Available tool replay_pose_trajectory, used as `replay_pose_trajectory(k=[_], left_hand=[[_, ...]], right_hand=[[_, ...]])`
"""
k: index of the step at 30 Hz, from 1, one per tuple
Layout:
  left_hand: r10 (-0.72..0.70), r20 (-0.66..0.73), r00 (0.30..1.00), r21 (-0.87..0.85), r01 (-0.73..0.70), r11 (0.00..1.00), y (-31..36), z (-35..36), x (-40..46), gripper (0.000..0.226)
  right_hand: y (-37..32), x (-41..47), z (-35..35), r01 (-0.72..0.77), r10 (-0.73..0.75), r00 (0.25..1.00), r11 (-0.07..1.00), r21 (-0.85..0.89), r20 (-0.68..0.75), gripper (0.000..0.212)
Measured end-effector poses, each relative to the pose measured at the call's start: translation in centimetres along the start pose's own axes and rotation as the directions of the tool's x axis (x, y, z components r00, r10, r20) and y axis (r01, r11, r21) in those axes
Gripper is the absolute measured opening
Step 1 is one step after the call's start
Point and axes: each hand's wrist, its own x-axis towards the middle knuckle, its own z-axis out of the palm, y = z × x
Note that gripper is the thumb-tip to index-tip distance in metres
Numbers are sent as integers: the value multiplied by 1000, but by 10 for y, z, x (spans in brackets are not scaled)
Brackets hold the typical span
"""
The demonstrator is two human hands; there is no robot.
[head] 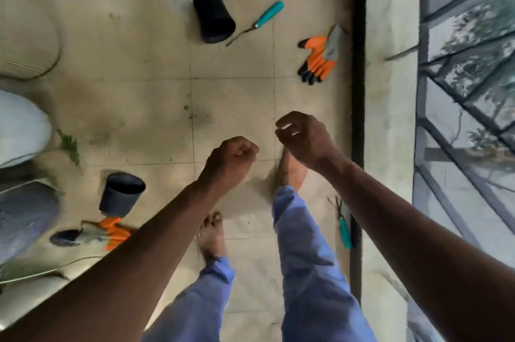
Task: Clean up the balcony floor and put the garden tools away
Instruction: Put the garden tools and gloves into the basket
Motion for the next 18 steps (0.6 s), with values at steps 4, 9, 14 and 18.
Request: replay_pose_trajectory(k=[4,9,14,18], left_hand=[[-114,15,993,12,114,993,24,11,38,23],[-173,3,985,-29,173,984,35,29,85,27],[-198,60,978,33,197,980,10,60,138,26],[-206,136,969,130,189,973,-22,90,172,40]], right_hand=[[7,46,-22,-14,14,999,1000,-15,36,15],[28,93,-28,-74,83,994,991,-110,71,16],[95,116,18,-263,292,946,945,-193,138,17],[153,111,60,-409,432,895,894,-182,114,16]])
